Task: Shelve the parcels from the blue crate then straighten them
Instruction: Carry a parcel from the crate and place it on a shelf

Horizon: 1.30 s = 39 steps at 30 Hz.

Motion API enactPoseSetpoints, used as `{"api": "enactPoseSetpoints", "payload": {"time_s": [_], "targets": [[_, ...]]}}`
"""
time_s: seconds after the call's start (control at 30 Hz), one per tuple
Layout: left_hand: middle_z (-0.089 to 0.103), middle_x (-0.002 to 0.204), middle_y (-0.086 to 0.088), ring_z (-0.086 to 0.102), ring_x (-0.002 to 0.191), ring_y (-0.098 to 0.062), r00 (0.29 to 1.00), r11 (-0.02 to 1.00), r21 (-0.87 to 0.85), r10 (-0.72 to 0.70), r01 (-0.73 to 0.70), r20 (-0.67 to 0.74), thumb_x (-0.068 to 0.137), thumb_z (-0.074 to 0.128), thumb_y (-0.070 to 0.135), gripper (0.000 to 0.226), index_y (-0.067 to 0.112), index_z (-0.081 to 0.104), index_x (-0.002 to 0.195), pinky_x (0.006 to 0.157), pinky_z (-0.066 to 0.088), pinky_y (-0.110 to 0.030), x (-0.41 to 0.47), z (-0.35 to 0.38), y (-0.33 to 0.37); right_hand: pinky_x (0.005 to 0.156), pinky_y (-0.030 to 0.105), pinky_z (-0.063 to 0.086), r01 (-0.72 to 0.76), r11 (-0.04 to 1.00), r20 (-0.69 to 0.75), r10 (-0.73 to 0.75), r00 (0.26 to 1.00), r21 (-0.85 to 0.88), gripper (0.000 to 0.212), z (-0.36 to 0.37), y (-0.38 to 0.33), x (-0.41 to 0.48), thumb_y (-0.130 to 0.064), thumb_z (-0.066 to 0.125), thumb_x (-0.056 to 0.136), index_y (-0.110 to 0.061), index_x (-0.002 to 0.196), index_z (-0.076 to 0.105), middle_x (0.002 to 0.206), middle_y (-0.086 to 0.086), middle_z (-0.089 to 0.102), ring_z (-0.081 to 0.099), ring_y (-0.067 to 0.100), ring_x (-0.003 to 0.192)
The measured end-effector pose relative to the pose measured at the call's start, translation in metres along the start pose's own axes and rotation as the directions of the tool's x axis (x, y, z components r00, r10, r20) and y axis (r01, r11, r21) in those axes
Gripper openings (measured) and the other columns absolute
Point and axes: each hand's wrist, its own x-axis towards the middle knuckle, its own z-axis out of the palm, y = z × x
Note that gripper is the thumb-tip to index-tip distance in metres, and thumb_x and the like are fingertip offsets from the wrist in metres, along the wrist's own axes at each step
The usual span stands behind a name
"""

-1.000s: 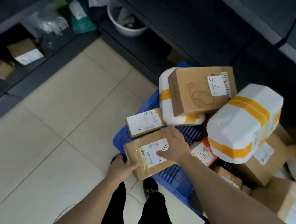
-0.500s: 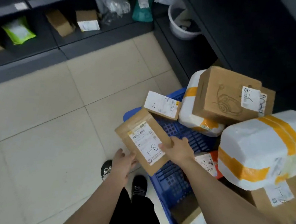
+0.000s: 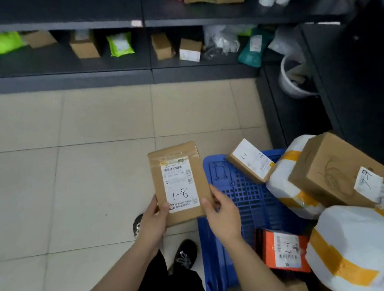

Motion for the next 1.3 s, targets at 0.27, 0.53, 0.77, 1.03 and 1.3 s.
{"api": "enactPoseSetpoints", "payload": {"time_s": [0.27, 0.53, 0.77, 1.03, 1.3], "targets": [[0.065, 0.113, 0.02, 0.06, 0.107, -0.003, 0.956, 0.969, -0.047, 0.231, -0.243, -0.183, 0.101, 0.043, 0.023, 0.034, 0.034, 0.055, 0.131, 0.08, 0.045, -0.016, -0.023, -0.1, 0.063, 0.102, 0.025, 0.045, 0.205, 0.964, -0.007, -0.207, 0.978, 0.167, 0.04, 0.062, -0.127, -0.011, -0.014, 0.061, 0.093, -0.018, 0.133, 0.057, 0.12, -0.014, 0.059, 0.055, 0.0, 0.111], [0.045, 0.146, 0.007, 0.045, 0.13, -0.014, 0.823, 0.875, 0.236, 0.48, -0.423, -0.305, 0.103, 0.037, 0.027, 0.055, 0.027, 0.018, 0.153, 0.101, 0.037, -0.027, -0.013, -0.232, 0.133, 0.099, 0.008, 0.036, 0.387, 0.896, 0.069, -0.41, 0.91, 0.217, 0.049, 0.153, -0.26, -0.01, -0.011, 0.058, 0.095, -0.024, 0.141, 0.049, 0.131, -0.021, 0.05, 0.049, -0.004, 0.121], [0.048, 0.14, -0.006, 0.048, 0.121, -0.024, 0.687, 0.789, 0.474, 0.593, -0.391, -0.42, 0.103, 0.033, 0.032, 0.058, 0.024, 0.007, 0.154, 0.087, 0.037, -0.026, 0.014, -0.374, 0.19, 0.109, 0.025, 0.037, 0.5, 0.843, 0.096, -0.524, 0.846, 0.2, 0.05, 0.267, -0.369, 0.0, -0.016, 0.059, 0.095, -0.025, 0.142, 0.047, 0.134, -0.021, 0.049, 0.048, 0.002, 0.126], [0.051, 0.133, -0.006, 0.05, 0.115, -0.024, 0.624, 0.762, 0.55, 0.622, -0.342, -0.473, 0.102, 0.032, 0.036, 0.059, 0.025, 0.006, 0.154, 0.083, 0.038, -0.03, 0.06, -0.49, 0.25, 0.109, 0.033, 0.04, 0.589, 0.796, 0.153, -0.605, 0.781, 0.138, 0.052, 0.359, -0.48, 0.027, -0.018, 0.059, 0.095, -0.024, 0.144, 0.044, 0.141, -0.009, 0.051, 0.049, 0.009, 0.128], [0.053, 0.131, -0.004, 0.053, 0.112, -0.022, 0.607, 0.767, 0.553, 0.618, -0.325, -0.5, 0.103, 0.031, 0.037, 0.058, 0.025, 0.006, 0.155, 0.081, 0.042, -0.03, 0.154, -0.588, 0.331, 0.107, 0.025, 0.039, 0.623, 0.773, 0.18, -0.634, 0.752, 0.119, 0.051, 0.445, -0.59, 0.104, -0.019, 0.059, 0.095, -0.024, 0.144, 0.044, 0.14, -0.01, 0.052, 0.05, 0.007, 0.126]]}}
